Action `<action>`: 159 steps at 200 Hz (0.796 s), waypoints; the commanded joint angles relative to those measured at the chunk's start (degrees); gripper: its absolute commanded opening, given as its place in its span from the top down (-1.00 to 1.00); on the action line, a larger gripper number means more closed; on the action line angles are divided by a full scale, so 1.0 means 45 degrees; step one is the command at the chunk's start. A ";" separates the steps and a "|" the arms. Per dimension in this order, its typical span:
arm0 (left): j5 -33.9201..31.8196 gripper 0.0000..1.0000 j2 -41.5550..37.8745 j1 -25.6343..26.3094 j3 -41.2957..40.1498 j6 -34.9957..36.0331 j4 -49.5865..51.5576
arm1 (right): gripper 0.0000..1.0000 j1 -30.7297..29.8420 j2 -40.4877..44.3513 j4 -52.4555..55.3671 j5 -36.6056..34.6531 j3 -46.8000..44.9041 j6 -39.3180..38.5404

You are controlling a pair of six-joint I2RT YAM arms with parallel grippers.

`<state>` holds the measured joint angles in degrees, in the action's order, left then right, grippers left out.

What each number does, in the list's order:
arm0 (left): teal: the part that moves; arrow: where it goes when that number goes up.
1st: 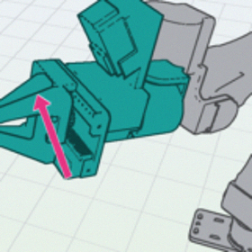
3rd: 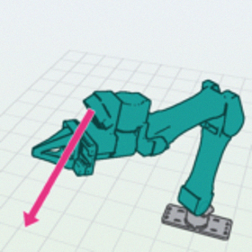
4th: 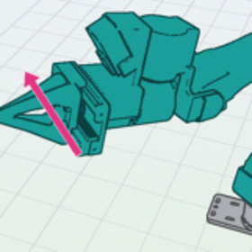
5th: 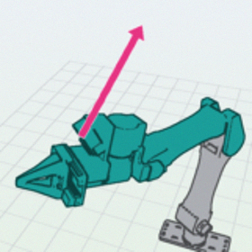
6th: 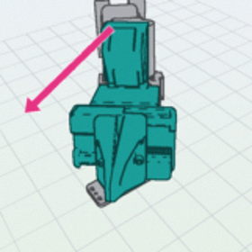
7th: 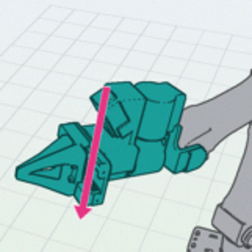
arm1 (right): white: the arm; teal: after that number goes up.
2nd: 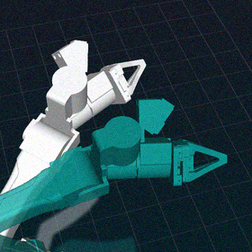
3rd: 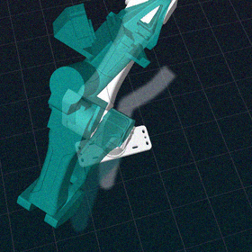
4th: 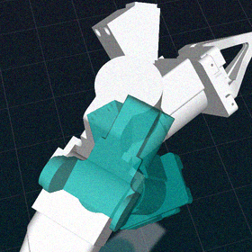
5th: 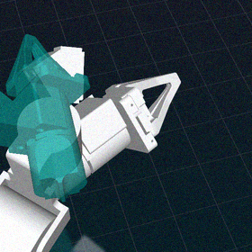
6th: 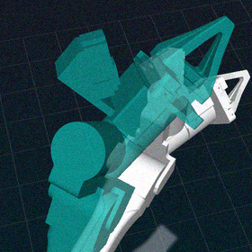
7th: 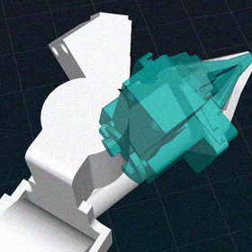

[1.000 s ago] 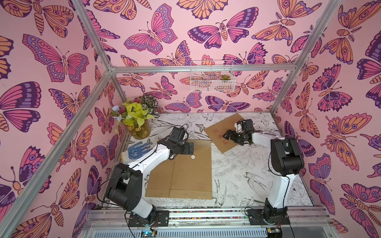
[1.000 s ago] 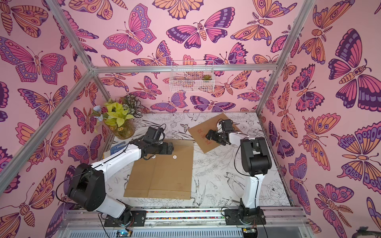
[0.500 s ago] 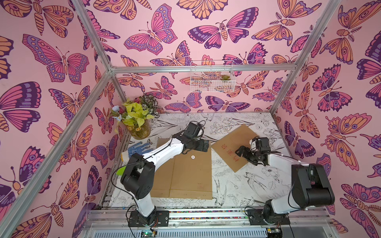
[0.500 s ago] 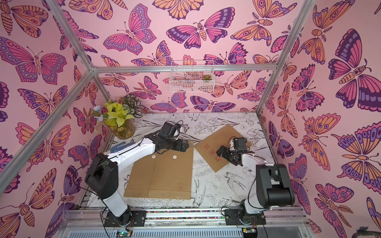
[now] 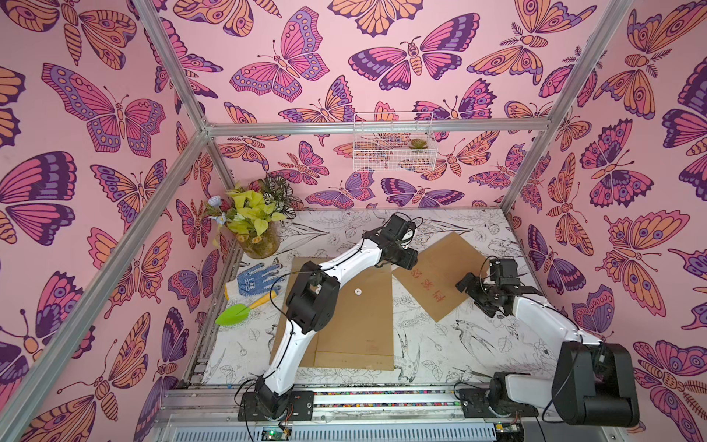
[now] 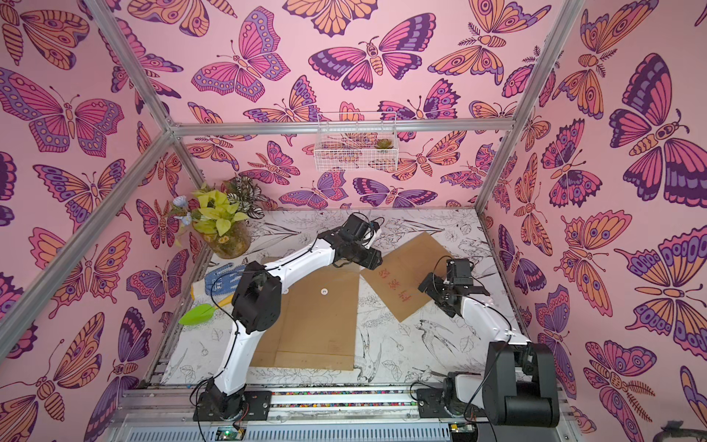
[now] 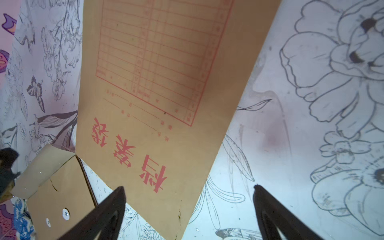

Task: Open the file bag
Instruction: Move the file bag to the center of the board, then pick up the file bag from the center of the board.

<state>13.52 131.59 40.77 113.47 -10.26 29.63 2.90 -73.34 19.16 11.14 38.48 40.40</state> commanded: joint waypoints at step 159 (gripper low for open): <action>0.1734 -0.35 0.3342 0.0177 0.3065 0.0585 0.1864 | -0.47 0.1559 -0.0857 -0.2666 0.2677 -0.1617 0.2897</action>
<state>19.86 145.10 41.19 127.17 -9.10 35.53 8.64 -75.96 10.37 20.71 32.47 52.27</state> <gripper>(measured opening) 0.672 0.737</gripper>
